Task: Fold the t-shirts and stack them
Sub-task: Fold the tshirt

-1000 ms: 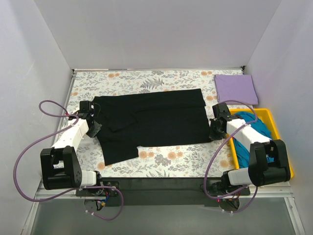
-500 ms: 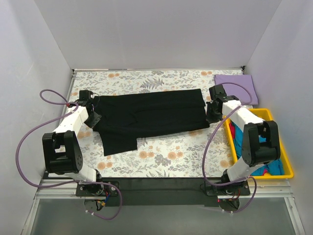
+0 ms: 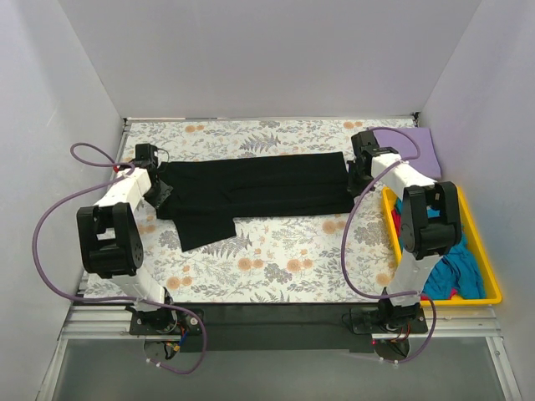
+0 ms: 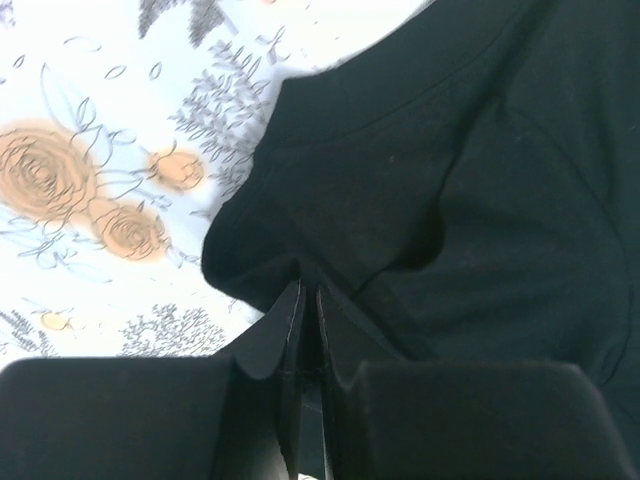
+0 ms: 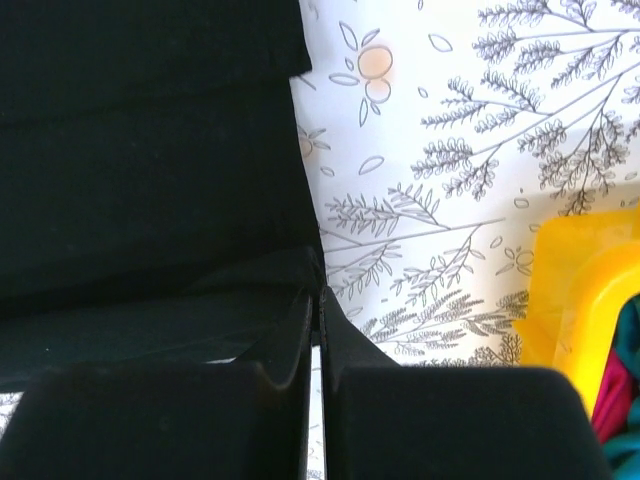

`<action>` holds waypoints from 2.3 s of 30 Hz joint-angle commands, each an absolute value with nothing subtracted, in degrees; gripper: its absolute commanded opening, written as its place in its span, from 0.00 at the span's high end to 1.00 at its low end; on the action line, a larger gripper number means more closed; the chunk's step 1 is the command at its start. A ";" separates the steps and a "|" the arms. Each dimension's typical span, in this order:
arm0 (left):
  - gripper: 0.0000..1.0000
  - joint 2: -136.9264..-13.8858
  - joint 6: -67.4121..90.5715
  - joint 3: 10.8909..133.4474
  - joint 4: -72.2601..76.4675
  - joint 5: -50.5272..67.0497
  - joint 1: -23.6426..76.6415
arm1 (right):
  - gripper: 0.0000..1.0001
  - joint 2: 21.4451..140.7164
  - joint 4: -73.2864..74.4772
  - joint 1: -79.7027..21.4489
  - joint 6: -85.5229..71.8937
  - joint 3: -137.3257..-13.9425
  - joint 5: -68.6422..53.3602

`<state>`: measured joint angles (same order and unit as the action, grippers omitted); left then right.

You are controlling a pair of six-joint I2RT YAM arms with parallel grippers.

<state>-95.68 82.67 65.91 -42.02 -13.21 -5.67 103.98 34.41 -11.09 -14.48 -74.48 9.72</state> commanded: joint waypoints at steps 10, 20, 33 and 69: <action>1.00 -98.61 83.32 69.52 -40.25 -14.06 -7.47 | 0.99 108.28 33.84 -9.76 -13.27 -80.59 10.72; 1.00 -99.23 84.37 67.06 -37.79 -13.36 -8.44 | 0.99 111.00 33.05 -9.75 -13.54 -81.74 10.63; 1.00 -98.88 85.52 63.81 -34.28 -13.62 -8.44 | 0.99 112.76 31.46 -9.58 -13.97 -82.00 9.84; 1.00 -102.65 81.12 70.22 -31.12 -15.73 -7.73 | 0.98 114.17 30.32 -9.41 -13.45 -79.37 10.72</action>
